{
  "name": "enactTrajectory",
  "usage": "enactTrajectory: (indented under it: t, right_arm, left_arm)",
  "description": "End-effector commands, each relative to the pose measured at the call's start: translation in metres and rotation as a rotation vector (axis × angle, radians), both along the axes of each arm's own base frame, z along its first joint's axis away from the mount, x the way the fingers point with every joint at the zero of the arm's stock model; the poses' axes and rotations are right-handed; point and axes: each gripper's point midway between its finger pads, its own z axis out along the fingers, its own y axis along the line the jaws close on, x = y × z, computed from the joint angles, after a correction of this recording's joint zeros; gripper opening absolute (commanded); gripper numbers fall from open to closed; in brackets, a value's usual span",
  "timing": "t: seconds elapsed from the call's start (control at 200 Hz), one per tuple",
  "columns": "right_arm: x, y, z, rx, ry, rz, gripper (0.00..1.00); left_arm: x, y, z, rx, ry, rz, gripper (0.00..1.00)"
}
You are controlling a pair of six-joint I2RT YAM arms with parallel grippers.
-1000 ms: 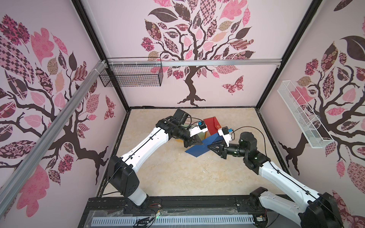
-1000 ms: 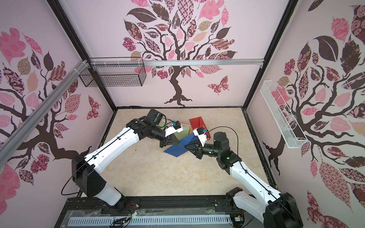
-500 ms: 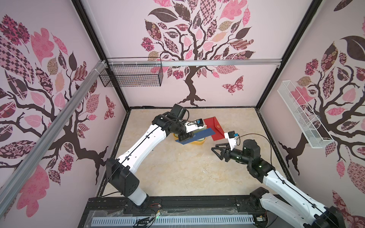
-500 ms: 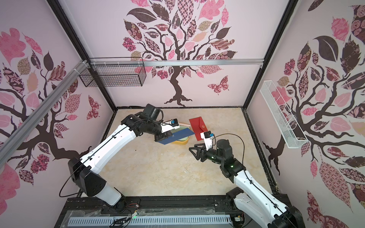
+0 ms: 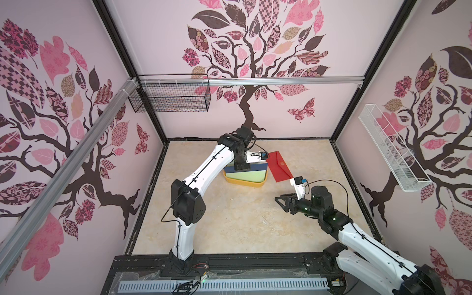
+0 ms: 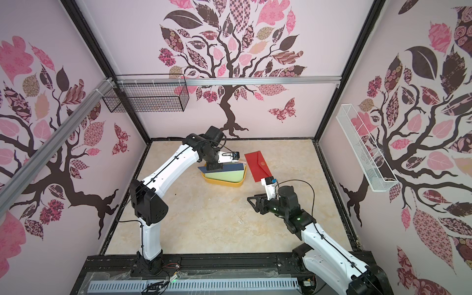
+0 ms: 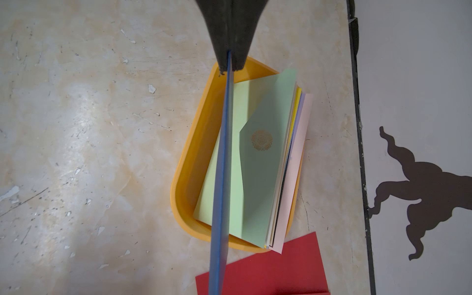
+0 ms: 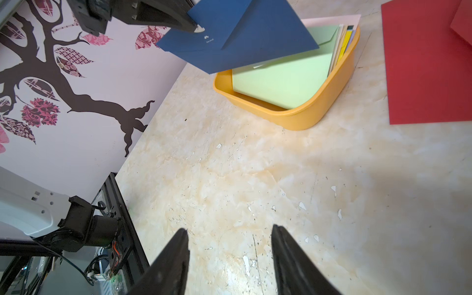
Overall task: Put the sealed envelopes into the storage box
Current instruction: Pick up the envelope from the center of the board, then place the envelope in the storage box.
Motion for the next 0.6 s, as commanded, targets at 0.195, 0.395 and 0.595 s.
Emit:
enactTrajectory:
  t: [0.195,0.395,0.595]
  right_arm:
    - [-0.001,0.007,0.000,0.026,0.019,0.025,0.55]
    - [-0.001,0.008,0.000,0.032,0.023,0.030,0.55]
    - [-0.001,0.008,-0.001,0.032,0.032,0.029,0.55]
  left_arm:
    - [0.019,0.003,-0.019,0.073,0.019,-0.124,0.00]
    - [0.021,0.007,-0.041,0.096,0.091,-0.137,0.00]
    - [0.018,0.002,-0.053,0.067,0.136,-0.174,0.00]
